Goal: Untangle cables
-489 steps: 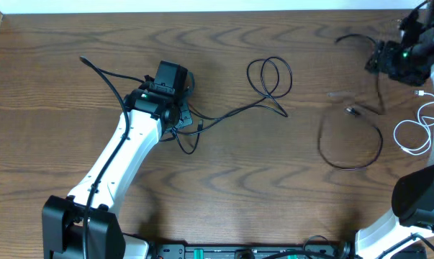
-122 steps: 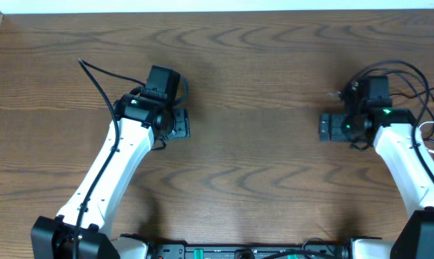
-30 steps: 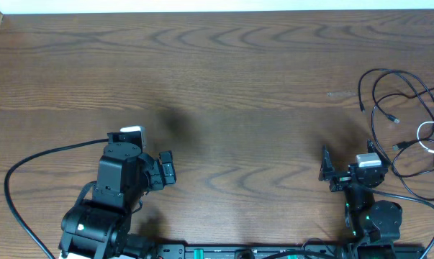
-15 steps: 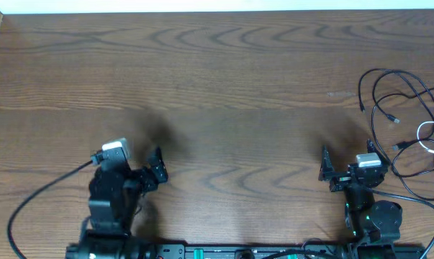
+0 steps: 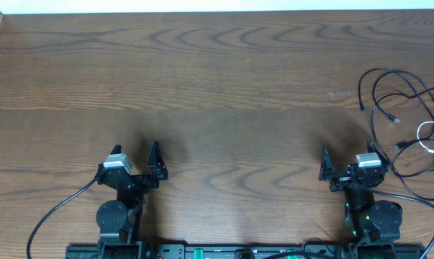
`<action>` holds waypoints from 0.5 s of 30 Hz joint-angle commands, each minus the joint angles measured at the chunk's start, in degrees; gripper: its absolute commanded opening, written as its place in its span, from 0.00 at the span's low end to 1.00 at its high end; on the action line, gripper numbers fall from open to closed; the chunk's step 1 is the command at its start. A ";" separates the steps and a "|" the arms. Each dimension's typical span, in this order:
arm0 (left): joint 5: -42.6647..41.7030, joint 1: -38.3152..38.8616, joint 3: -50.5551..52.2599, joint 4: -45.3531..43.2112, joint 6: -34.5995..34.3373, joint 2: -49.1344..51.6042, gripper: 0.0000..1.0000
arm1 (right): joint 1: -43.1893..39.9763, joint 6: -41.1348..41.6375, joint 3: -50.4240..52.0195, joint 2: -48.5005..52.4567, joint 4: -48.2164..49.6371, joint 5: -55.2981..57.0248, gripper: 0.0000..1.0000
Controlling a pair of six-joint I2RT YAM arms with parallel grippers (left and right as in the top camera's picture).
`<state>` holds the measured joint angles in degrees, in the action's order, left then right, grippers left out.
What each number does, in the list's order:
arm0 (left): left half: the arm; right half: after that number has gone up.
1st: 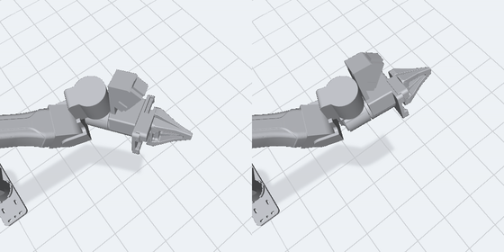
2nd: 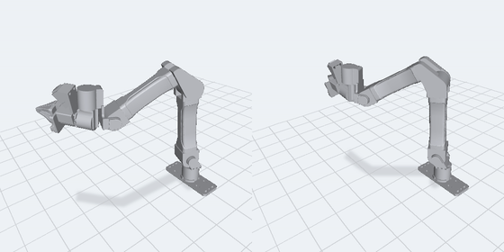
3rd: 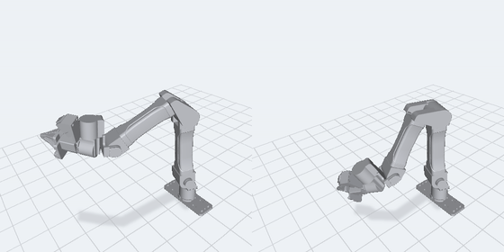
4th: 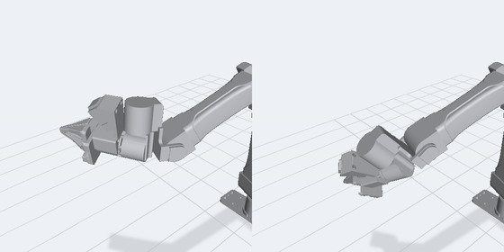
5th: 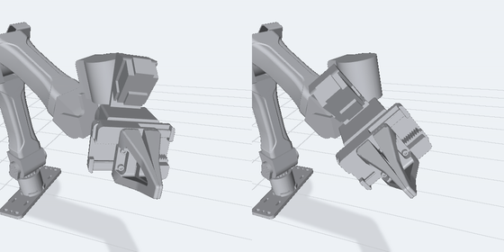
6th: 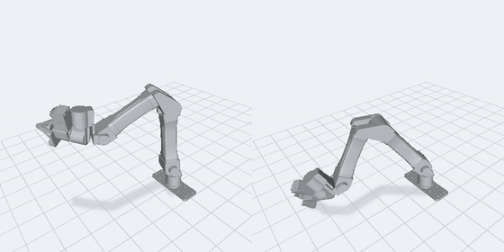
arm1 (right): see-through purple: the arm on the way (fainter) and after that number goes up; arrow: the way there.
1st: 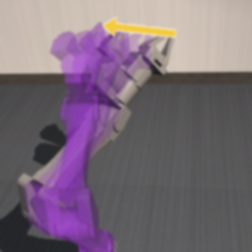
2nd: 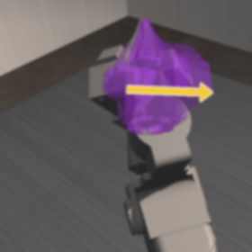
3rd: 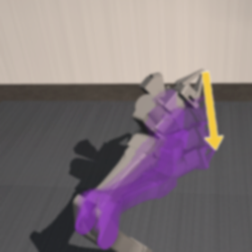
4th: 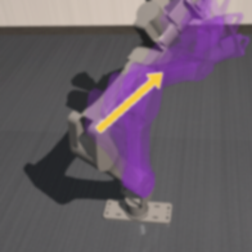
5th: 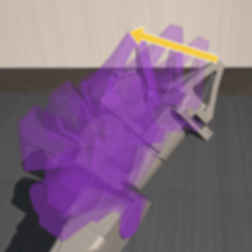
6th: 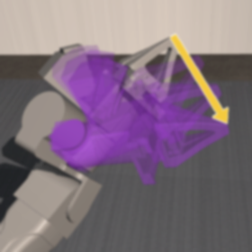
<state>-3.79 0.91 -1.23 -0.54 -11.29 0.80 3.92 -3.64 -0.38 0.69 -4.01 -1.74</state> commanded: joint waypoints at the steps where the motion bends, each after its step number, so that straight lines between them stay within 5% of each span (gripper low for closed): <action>1: -0.28 -0.63 1.03 0.04 4.96 -0.72 0.98 | -0.09 -0.72 0.07 -0.37 -0.26 -0.31 0.99; 15: -0.24 -0.57 1.03 4.33 7.63 -0.74 0.98 | -0.09 -0.72 0.07 -0.37 -0.26 -0.31 0.99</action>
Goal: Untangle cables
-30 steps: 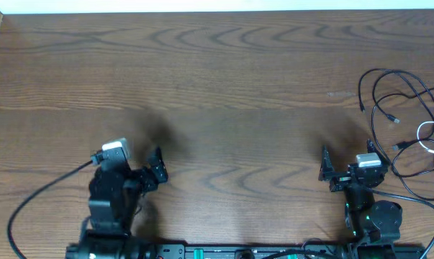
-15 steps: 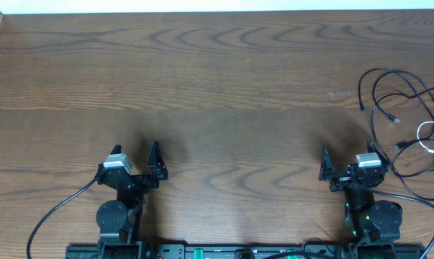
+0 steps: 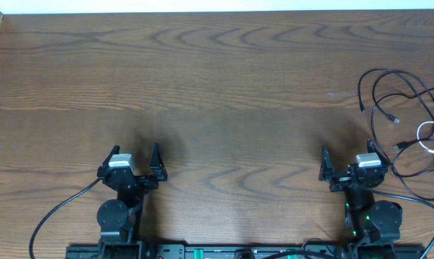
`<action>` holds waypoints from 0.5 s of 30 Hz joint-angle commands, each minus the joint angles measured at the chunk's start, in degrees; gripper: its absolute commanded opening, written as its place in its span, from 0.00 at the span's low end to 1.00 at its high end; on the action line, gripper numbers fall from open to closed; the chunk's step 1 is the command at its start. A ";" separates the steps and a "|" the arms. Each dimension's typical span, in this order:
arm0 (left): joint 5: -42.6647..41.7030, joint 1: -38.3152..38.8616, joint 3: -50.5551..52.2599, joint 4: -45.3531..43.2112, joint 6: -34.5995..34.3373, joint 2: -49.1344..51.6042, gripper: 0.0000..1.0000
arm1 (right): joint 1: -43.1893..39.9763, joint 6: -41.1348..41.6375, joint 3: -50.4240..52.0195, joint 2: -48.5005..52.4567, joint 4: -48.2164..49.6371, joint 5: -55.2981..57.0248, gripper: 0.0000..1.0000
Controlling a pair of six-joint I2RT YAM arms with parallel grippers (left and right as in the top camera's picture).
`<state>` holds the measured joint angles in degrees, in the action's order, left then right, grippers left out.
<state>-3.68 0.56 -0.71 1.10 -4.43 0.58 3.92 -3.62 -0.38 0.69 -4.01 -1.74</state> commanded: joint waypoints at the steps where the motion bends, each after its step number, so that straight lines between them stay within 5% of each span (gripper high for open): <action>1: -0.35 -0.22 0.50 2.69 0.76 -0.52 0.98 | -0.09 -0.74 0.07 -0.37 -0.26 -0.31 0.99; 15: -0.37 -0.22 0.48 2.69 0.76 -0.35 0.98 | -0.09 -0.74 0.07 -0.37 -0.26 -0.31 0.99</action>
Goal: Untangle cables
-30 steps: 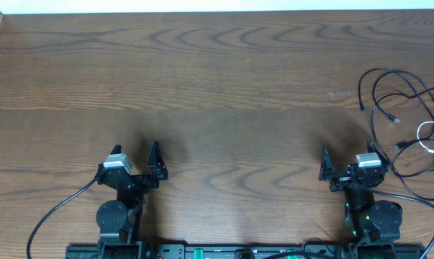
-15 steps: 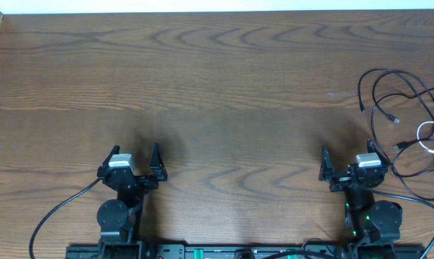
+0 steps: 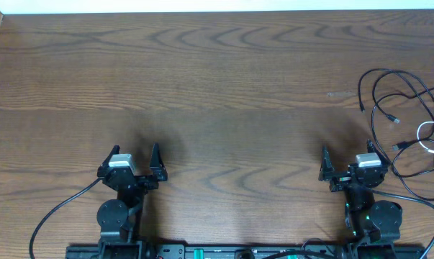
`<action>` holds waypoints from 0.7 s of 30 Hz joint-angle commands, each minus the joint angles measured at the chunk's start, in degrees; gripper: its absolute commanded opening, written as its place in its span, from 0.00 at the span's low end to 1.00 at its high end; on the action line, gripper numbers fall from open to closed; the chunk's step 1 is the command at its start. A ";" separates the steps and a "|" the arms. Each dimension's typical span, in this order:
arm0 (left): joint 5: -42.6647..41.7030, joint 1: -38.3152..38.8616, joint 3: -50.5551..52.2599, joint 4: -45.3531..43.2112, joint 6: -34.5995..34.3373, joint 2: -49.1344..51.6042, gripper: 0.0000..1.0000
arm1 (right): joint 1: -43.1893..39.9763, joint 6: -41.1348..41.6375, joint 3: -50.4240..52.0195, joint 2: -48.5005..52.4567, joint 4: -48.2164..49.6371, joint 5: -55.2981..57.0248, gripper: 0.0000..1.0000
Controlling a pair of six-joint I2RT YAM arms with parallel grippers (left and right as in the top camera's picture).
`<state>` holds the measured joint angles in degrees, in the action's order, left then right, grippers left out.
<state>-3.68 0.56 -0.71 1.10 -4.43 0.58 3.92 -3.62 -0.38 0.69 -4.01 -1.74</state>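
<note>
A tangle of black cables [image 3: 393, 108] lies at the table's right edge, looping from the far right toward the right arm. A thin white cable [image 3: 431, 133] is mixed in with it, partly cut off by the frame. My right gripper [image 3: 347, 160] rests low at the near right, just left of the tangle, open and holding nothing. One black strand runs close past its right finger. My left gripper [image 3: 133, 158] sits at the near left, far from the cables, open and holding nothing.
The brown wooden table [image 3: 217, 86] spans the view, with a pale wall edge along the top. The arm bases and their own black feed cables [image 3: 55, 216] sit at the near edge.
At the oldest moment my left gripper was turned slightly askew at the near left. Half a second later it stood squared to the table, and it stays so now. The right gripper and the cables have kept their places.
</note>
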 commanded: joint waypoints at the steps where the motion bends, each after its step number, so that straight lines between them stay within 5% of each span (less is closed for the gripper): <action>1: -0.35 -0.22 0.48 2.69 0.76 -0.35 0.98 | -0.09 -0.74 0.07 -0.37 -0.26 -0.31 0.99; 21: -0.37 -0.22 0.48 2.69 0.76 -0.35 0.98 | -0.09 -0.74 0.07 -0.37 -0.26 -0.31 0.99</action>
